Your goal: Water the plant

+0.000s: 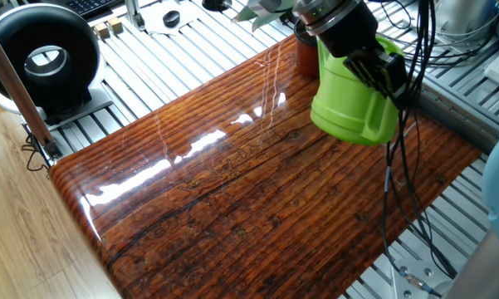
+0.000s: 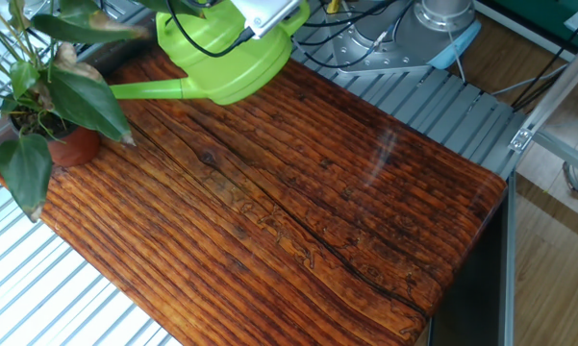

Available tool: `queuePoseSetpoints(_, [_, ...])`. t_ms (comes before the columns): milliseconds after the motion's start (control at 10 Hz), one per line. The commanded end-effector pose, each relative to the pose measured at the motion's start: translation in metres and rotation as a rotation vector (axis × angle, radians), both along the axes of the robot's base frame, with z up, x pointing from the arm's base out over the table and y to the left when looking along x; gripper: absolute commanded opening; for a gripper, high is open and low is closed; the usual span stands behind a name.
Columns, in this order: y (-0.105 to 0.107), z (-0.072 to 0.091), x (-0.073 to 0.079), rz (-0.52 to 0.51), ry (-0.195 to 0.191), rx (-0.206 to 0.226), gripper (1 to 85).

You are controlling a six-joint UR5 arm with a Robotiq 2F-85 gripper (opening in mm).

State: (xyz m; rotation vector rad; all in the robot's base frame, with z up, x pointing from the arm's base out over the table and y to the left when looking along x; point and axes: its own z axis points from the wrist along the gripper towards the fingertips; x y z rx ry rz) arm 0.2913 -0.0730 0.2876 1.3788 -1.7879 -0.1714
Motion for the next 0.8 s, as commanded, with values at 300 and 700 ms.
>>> queuePoseSetpoints(300, [0.001, 0.000, 0.001, -0.011, -0.043, -0.035, 1.3])
queuePoseSetpoints(700, [0.011, 0.005, -0.011, -0.024, -0.039, -0.025, 1.3])
